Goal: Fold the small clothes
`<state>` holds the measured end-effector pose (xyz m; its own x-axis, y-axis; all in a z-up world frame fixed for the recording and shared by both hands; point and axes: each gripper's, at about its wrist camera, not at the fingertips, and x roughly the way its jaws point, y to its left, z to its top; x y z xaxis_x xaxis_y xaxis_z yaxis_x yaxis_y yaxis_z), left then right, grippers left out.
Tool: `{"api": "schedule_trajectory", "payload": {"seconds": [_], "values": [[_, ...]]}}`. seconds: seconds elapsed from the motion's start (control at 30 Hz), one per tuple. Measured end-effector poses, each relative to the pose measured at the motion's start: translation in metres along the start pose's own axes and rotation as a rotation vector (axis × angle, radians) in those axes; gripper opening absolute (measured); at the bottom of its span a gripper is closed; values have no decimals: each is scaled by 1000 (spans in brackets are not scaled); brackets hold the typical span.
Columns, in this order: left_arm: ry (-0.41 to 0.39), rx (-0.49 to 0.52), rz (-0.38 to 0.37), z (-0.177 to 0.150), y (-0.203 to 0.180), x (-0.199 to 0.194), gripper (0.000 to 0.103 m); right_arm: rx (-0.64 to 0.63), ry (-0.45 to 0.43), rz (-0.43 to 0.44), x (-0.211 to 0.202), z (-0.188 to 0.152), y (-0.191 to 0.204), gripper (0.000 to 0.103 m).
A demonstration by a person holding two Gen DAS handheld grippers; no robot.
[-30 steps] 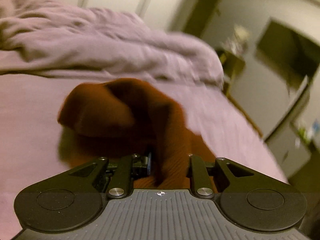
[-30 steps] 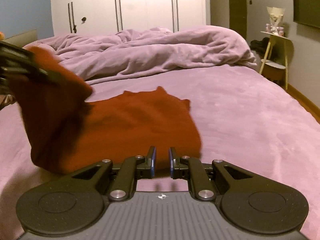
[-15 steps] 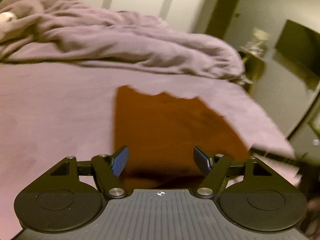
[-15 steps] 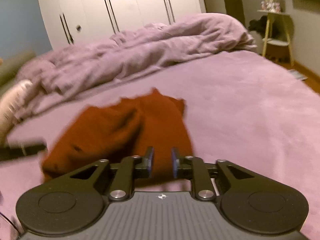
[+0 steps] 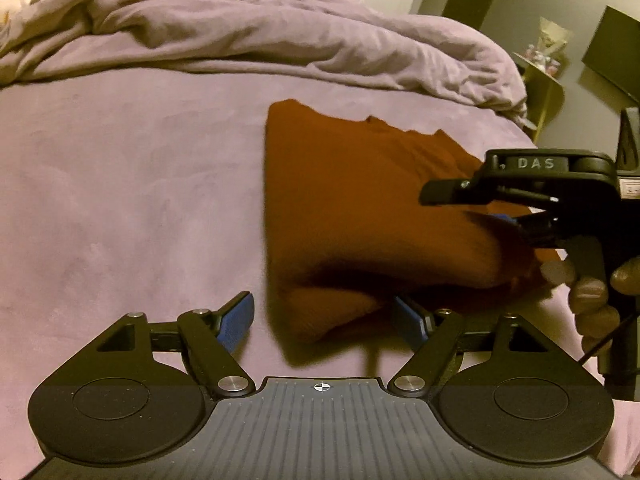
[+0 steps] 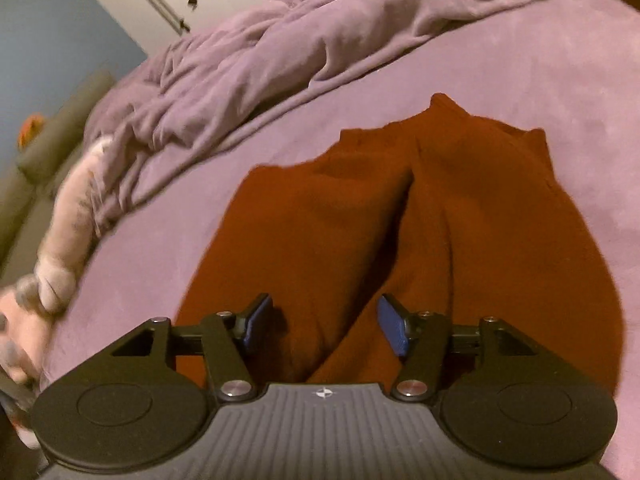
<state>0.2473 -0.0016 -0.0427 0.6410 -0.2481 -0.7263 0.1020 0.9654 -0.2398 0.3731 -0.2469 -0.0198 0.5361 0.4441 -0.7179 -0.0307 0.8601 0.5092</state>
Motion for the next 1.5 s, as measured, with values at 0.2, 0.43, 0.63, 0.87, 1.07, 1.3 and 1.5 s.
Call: {"api": "schedule_trajectory", "payload": {"seconds": [0.2, 0.43, 0.63, 0.87, 1.07, 1.3, 1.5], "values": [[-8, 7, 1, 5, -7, 5, 81, -176, -24, -75, -3, 2, 21, 8], [28, -14, -4, 3, -8, 18, 81, -247, -53, -270, -24, 5, -2, 0], [24, -27, -6, -1, -8, 17, 81, -77, -58, -139, -49, 4, -35, 41], [12, -56, 1, -4, 2, 6, 81, 97, -13, 26, -33, 16, -54, 64], [5, -52, 5, -4, 3, 5, 82, 105, 28, 81, -10, 18, -35, 61], [22, -31, 20, -4, -1, 12, 84, -107, 31, -51, 12, 23, 16, 27], [29, -36, 25, -1, -3, 11, 85, -422, -47, -277, 0, 13, 50, 9]]}}
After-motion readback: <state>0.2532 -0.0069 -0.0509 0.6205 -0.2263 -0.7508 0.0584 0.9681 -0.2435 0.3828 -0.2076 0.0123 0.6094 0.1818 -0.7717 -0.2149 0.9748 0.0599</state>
